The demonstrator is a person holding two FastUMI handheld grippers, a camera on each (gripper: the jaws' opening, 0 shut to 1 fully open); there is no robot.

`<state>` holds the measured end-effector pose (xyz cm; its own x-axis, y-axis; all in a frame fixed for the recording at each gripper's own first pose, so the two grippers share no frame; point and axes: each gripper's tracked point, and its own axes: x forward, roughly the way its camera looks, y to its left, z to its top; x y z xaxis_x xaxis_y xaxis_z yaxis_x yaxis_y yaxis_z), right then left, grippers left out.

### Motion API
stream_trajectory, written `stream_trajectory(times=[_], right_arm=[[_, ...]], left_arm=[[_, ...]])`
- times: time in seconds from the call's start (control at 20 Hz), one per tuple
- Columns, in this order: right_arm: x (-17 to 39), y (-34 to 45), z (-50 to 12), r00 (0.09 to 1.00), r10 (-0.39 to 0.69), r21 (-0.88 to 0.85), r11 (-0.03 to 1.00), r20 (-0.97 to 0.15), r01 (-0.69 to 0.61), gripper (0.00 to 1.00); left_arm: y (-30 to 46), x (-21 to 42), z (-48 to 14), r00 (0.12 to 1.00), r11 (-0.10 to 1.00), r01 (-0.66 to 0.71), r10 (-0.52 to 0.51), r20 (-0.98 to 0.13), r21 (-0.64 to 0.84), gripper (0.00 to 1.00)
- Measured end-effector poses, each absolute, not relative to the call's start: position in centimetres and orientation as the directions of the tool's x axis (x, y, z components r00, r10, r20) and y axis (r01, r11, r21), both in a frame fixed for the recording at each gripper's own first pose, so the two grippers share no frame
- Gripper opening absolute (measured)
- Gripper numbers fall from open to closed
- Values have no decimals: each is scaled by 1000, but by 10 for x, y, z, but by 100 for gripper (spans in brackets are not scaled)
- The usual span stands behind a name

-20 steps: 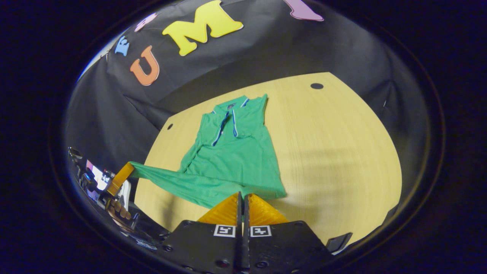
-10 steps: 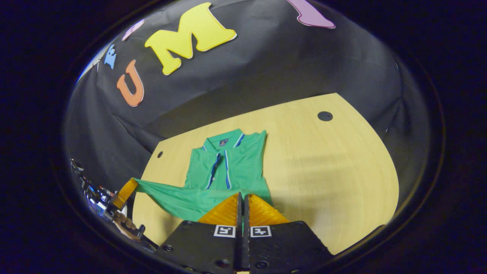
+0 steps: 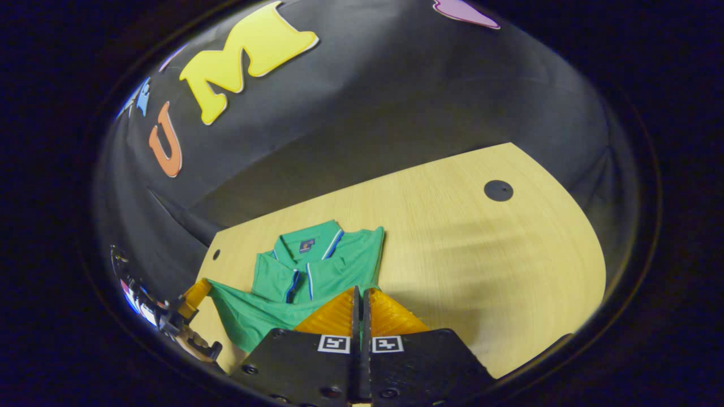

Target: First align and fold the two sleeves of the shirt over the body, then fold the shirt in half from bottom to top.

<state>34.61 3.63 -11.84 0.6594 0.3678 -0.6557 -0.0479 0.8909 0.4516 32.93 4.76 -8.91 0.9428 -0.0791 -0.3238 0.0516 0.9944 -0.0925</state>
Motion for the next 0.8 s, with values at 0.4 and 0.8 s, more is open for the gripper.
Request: stream_trajectory(times=[0.4,0.8], right_arm=[[408,40,-99,732,359,465,883,-580,-65,0],[459,29,-164,730,252,324,945,-635,-45,0]], left_arm=[[70,384,-70,975,995,7,-29,-220,-98,4],[76,430,-149,933,998,1,-22,-358,-57,5]])
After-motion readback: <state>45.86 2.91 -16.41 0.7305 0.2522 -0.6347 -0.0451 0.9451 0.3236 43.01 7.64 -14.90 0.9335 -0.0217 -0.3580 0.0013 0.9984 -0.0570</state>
